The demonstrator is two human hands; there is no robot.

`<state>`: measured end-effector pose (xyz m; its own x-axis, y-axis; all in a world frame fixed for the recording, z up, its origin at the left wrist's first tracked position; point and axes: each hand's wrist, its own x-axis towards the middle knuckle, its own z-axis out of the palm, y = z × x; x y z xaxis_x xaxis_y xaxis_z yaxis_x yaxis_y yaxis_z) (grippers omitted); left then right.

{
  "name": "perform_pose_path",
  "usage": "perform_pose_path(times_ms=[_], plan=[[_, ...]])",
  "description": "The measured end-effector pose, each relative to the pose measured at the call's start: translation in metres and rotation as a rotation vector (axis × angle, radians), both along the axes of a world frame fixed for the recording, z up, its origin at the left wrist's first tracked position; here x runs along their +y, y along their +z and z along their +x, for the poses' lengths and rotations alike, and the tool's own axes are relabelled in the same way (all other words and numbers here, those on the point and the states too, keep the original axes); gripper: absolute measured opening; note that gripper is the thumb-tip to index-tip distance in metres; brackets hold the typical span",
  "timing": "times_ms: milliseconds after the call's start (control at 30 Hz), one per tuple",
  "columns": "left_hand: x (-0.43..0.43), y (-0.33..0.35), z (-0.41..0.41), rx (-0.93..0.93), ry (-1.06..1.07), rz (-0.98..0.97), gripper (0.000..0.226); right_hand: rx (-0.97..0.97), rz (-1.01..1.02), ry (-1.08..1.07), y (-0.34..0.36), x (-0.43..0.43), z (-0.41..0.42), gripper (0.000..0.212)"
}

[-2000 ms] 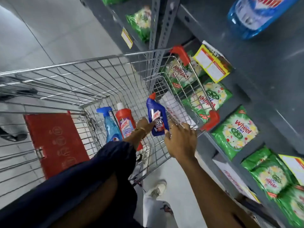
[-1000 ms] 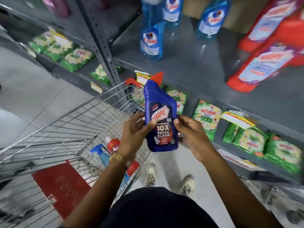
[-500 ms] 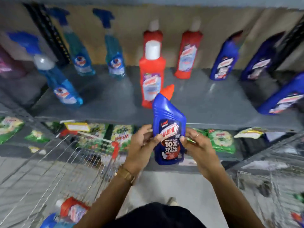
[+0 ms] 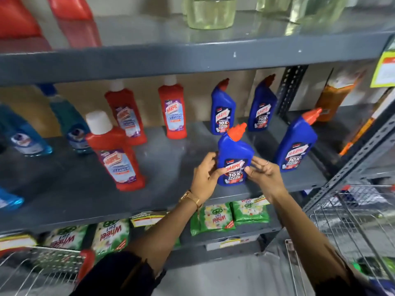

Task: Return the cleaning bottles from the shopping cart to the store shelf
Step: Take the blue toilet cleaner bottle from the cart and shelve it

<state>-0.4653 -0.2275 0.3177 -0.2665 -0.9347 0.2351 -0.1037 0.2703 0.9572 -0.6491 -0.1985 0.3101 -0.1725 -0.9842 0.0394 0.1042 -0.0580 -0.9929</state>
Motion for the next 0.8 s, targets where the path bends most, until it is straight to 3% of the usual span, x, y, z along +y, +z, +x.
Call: perform_pose_path(times_ms=[500,567,667,733,800], plan=[[-0.038,-0.015,-0.032,-0.167,-0.01,-0.052,0.041,0.13,-0.077,-0.054,-0.02,-0.034,-0.027,0.045],[-0.033,-0.011,-0.03,-0.173,-0.034,0.012,0.051,0.12,-0.083,-0.13,-0.021,-0.024,-0.014,0.041],[-0.016,-0.011,-0.014,-0.156,-0.006,0.144,0.07,0.139,-0.08,-0.447,-0.03,0.001,0.026,0.035],[0.006,-0.013,0.011,-0.069,0.072,0.188,0.066,0.123,-0.108,-0.625,-0.033,0.025,0.062,0.03],[0.034,-0.016,0.048,0.048,0.151,0.186,0.052,0.182,-0.149,-0.639,-0.037,0.047,0.102,0.026]])
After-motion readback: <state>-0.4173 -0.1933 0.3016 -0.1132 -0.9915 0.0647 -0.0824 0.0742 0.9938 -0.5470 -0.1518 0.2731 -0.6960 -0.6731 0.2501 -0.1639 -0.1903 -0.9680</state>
